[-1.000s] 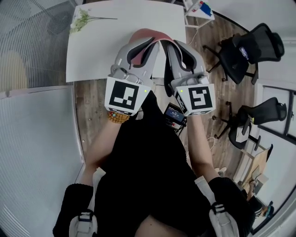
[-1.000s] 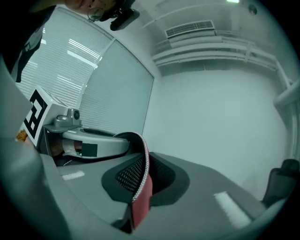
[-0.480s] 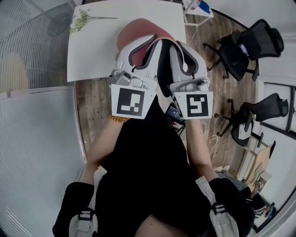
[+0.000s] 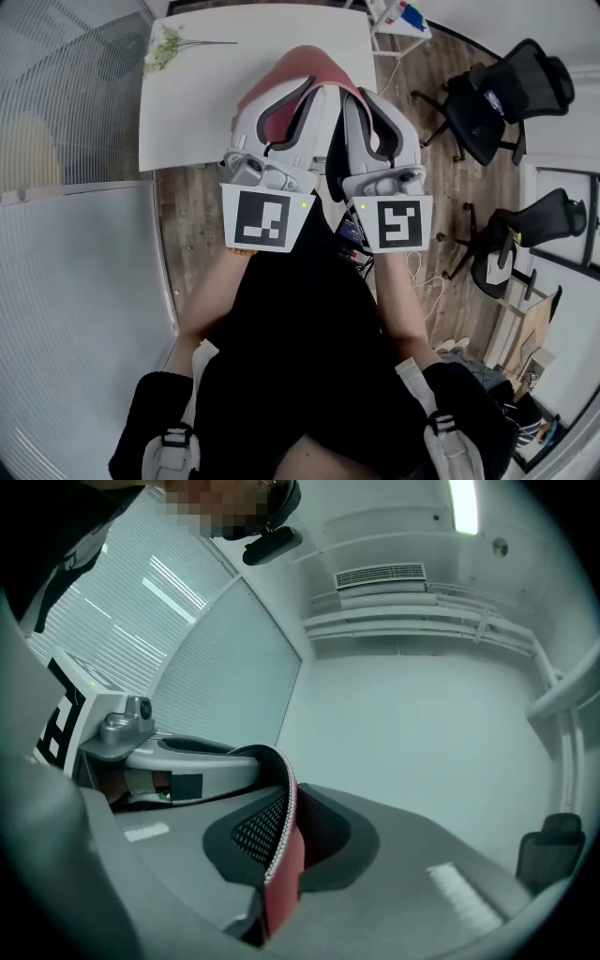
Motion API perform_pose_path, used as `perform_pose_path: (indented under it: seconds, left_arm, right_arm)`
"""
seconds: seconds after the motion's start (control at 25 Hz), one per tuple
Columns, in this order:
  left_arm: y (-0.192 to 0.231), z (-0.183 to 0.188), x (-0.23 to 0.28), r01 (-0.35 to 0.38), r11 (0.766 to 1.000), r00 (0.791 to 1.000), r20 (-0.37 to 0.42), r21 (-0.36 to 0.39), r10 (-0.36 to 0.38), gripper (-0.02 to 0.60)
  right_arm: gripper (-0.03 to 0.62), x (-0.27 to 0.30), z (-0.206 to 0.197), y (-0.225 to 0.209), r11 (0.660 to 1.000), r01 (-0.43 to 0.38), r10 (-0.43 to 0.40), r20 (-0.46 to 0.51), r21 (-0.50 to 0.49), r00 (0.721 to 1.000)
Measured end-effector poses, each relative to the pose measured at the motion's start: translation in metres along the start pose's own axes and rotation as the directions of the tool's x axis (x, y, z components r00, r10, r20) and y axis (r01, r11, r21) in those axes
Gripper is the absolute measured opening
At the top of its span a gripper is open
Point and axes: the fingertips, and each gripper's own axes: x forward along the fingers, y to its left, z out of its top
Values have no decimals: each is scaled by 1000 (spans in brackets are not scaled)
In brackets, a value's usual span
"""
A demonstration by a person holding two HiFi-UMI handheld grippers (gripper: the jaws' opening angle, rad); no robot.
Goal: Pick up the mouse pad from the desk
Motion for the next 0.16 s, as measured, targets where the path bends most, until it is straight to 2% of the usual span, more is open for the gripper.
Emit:
perform_pose_path:
  seconds: [0.16]
  left_arm:
    - [0,-1,-5,7,1000,1000,-10,7,-7,23]
  right_arm:
    - [37,2,8,7,1000,0,-1,54,18,999]
